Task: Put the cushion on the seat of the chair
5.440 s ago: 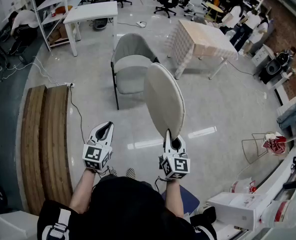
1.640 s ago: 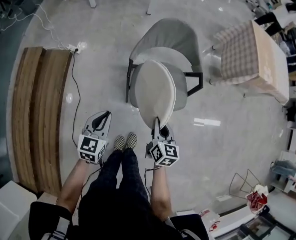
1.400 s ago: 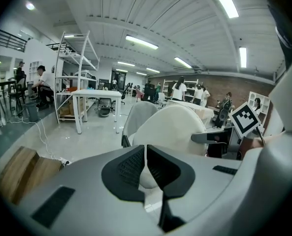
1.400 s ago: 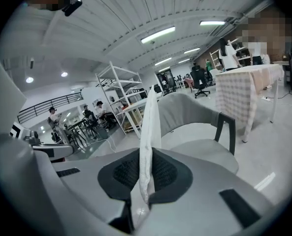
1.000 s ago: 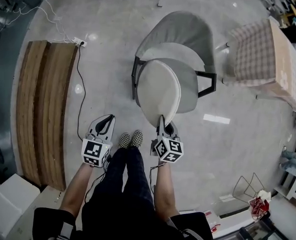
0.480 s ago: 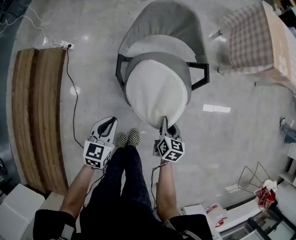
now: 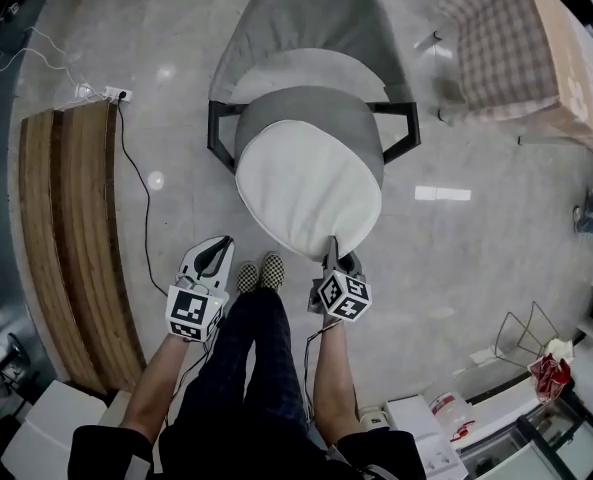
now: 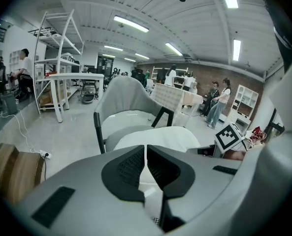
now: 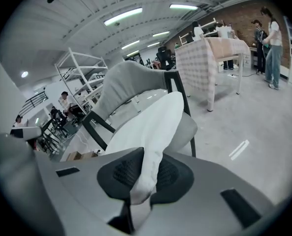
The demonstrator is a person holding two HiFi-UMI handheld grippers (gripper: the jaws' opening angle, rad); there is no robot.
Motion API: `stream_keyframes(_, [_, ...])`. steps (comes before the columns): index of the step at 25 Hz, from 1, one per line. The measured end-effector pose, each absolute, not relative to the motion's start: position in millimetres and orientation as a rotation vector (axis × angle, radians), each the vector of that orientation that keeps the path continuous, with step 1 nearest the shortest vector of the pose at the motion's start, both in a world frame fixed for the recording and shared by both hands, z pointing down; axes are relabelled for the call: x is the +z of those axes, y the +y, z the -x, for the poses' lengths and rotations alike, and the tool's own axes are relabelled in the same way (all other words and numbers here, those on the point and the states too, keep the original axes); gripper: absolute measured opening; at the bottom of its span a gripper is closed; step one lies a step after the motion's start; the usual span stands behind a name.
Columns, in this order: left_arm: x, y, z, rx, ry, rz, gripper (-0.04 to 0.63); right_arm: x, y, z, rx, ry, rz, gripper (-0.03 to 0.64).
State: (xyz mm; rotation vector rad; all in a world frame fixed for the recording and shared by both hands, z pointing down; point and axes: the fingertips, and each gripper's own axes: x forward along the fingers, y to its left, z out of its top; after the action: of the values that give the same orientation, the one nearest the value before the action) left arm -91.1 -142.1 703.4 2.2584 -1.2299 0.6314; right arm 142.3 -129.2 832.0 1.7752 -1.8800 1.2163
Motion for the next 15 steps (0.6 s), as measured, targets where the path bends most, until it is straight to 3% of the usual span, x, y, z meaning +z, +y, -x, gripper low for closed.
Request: stream_keyframes(15, [766.3,-140.2,74.2,0.692,-1.126,-2.28,0.031,928.2,-105.1,-162.4,1.474,-1.803,-1.897,0.066])
